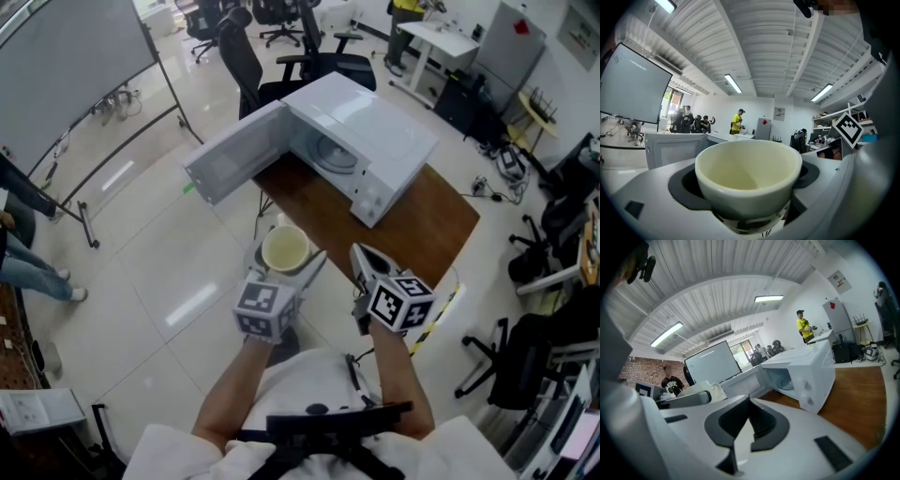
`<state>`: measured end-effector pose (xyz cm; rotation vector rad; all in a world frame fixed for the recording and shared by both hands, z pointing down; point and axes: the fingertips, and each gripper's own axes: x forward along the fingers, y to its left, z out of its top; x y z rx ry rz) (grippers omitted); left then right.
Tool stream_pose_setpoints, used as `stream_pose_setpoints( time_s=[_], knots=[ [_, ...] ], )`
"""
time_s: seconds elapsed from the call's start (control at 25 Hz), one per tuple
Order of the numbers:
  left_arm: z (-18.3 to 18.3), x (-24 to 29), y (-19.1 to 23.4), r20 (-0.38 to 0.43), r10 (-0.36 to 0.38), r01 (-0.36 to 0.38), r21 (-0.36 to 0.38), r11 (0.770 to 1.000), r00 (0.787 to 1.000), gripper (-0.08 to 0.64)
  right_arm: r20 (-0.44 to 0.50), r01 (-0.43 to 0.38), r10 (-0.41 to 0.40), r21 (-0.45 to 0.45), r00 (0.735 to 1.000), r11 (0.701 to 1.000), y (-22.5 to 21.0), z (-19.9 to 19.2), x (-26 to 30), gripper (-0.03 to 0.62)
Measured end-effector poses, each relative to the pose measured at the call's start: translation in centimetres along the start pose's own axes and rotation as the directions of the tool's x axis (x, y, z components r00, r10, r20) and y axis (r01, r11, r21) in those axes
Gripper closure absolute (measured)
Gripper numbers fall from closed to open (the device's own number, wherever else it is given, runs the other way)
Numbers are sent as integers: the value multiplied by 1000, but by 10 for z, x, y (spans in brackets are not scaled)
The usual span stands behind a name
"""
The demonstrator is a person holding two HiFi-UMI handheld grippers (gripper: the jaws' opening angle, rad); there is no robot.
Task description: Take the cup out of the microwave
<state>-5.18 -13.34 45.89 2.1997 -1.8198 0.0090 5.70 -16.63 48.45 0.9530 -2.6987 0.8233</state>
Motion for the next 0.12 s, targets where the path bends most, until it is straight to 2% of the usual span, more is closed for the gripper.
stream_pose_setpoints(
  time_s=[0.12],
  knots=[
    [-3, 0, 2, -5, -1, 1, -1, 1000, 1000, 87, -3, -1, 1, 4, 1000, 1000, 0, -3, 2, 581]
  ],
)
